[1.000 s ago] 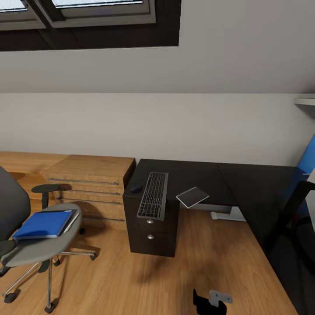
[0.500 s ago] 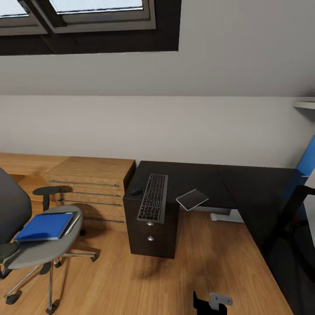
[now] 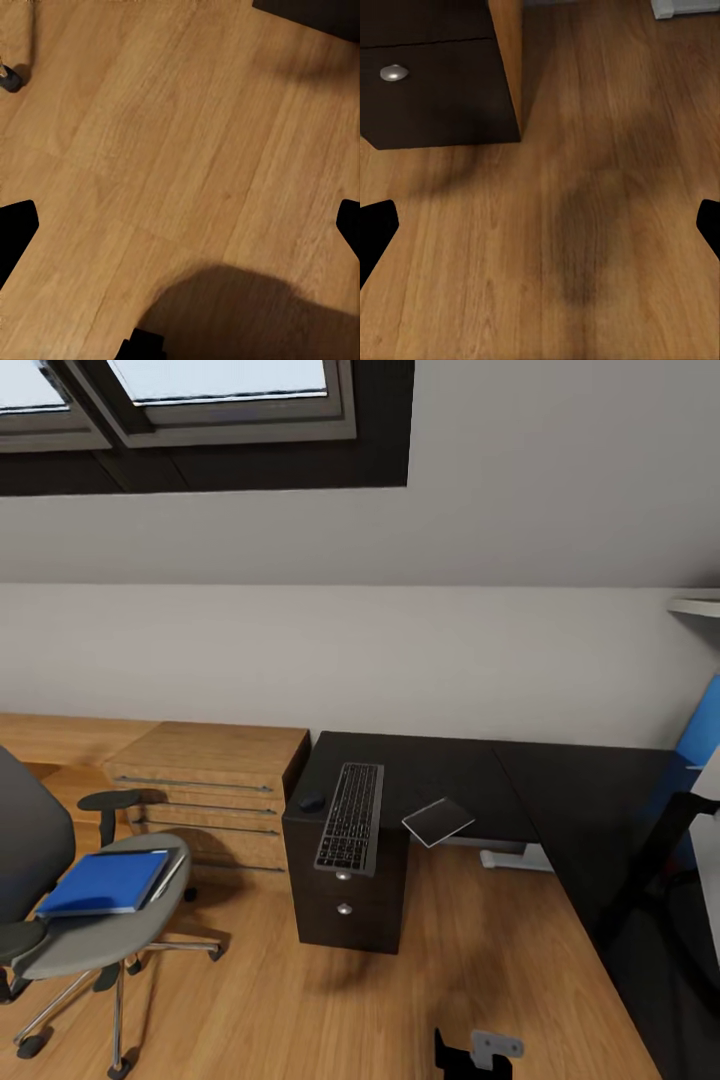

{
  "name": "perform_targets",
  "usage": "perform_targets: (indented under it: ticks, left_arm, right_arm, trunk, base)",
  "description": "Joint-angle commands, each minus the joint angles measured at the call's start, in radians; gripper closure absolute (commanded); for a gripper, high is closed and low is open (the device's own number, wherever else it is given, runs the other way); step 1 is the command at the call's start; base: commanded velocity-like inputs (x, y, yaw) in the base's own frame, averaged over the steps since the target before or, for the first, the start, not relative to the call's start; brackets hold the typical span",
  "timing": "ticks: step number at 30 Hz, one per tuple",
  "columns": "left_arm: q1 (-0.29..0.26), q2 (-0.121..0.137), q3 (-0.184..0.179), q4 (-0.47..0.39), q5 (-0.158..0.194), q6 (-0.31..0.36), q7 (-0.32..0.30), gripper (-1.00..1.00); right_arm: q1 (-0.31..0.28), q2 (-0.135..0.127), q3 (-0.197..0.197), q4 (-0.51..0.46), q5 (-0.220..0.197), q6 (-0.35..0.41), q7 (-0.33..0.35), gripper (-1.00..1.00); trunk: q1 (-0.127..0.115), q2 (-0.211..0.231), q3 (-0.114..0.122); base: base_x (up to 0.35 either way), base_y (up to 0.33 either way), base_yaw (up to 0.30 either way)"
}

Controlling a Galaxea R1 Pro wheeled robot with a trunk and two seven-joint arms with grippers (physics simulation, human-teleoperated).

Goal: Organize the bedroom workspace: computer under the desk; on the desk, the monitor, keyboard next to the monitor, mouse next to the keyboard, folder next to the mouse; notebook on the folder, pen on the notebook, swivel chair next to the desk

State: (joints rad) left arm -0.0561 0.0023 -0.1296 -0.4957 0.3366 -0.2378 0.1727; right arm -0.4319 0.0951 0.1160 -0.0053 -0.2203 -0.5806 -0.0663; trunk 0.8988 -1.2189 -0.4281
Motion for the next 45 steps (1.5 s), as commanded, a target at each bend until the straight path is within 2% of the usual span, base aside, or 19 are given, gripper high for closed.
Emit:
perform_targets:
  ticks: [1, 11, 24, 36, 45]
  left_arm:
    - [-0.001, 0.001, -0.008, 0.0, 0.007, -0.004, 0.008, -1.0]
    - [-0.001, 0.002, -0.008, 0.0, 0.007, -0.003, 0.01, -1.0]
    - [-0.001, 0.005, -0.004, 0.001, 0.008, -0.002, 0.011, -1.0]
    - [-0.001, 0.007, -0.001, 0.006, 0.009, -0.004, 0.01, -1.0]
    - [-0.001, 0.007, -0.001, 0.006, 0.009, -0.005, 0.01, -1.0]
  right_arm:
    - [-0.001, 0.004, 0.008, 0.001, -0.004, -0.003, -0.005, -1.0]
    - [-0.001, 0.005, 0.008, 0.001, -0.004, -0.004, -0.004, -1.0]
    - [0.002, 0.007, 0.01, 0.001, -0.004, -0.002, -0.004, -1.0]
    - [0.003, 0.012, 0.01, 0.001, -0.004, -0.002, -0.004, -1.0]
    - [0.003, 0.015, 0.009, 0.001, -0.004, -0.002, -0.004, -1.0]
  trunk:
    - [-0.004, 0.007, 0.002]
    - [-0.042, 0.077, 0.034]
    - [-0.092, 0.168, 0.07]
    - [-0.092, 0.168, 0.057]
    - [-0.092, 0.168, 0.056]
  base:
    - [0.0, 0.0, 0.0]
    - [0.0, 0.0, -0.04]
    - [0.0, 0.0, -0.181]
    - [0.006, 0.002, -0.112]
    - [0.186, 0.103, -0.005]
